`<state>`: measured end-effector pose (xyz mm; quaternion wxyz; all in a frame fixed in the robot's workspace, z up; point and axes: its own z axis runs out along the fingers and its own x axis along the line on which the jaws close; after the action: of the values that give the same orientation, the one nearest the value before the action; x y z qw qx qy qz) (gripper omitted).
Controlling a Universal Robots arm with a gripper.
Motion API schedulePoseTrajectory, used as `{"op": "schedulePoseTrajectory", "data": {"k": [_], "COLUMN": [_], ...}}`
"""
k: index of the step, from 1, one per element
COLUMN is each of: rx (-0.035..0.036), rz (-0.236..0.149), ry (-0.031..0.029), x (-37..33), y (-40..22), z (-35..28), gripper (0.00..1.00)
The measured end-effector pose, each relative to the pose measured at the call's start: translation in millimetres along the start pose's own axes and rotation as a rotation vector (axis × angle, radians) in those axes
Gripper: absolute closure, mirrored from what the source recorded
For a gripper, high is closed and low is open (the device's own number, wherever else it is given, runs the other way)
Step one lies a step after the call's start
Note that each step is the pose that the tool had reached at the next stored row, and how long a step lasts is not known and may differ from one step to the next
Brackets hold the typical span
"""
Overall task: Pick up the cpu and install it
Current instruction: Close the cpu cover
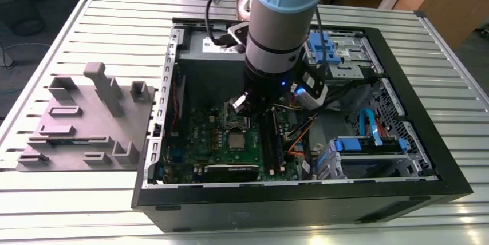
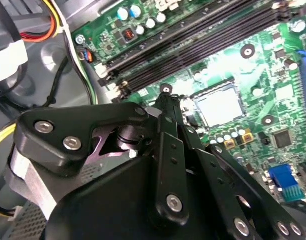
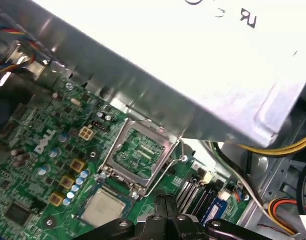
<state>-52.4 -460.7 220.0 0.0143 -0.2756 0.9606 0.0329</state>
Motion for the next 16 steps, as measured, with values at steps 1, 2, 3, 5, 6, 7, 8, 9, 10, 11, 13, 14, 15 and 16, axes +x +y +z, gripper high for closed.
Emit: {"op": "schedulePoseTrajectory", "data": {"k": [1,2,3,5,6,7,8,9,10,11,13,14,15,16], "rx": [0.0,0.0,0.0,0.0,-0.0003,-0.0009,-0.0019,-0.0025,-0.0033,-0.004,-0.0046,-0.0048,-0.0047,-0.0047], "rz": [0.0,0.0,0.0,0.0,0.0,0.0,0.0,0.0,0.0,0.0,0.0,0.0,0.0,0.0], "ry": [-0.0001,0.0,0.0,-0.0002,-0.0003,-0.0006,-0.0013,-0.0016,-0.0021,-0.0026,-0.003,-0.0032,-0.003,-0.003], "x": [-1.2,-2.3,-3.3,-4.3,-4.5,-4.6,-4.8,-5.1,-5.7,-6.4,-7.0,-7.1,-7.1,-7.0], "y": [0.4,1.1,1.8,2.9,3.0,3.2,3.6,4.3,5.3,6.2,7.1,7.3,7.3,7.3], "z": [0.6,1.3,1.8,3.1,3.5,3.9,4.4,4.9,5.5,6.0,6.6,6.8,6.8,6.7], "gripper": [0.89,0.89,0.89,0.89,0.89,0.89,0.89,0.89,0.89,0.89,0.89,0.89,0.89,0.89]}}
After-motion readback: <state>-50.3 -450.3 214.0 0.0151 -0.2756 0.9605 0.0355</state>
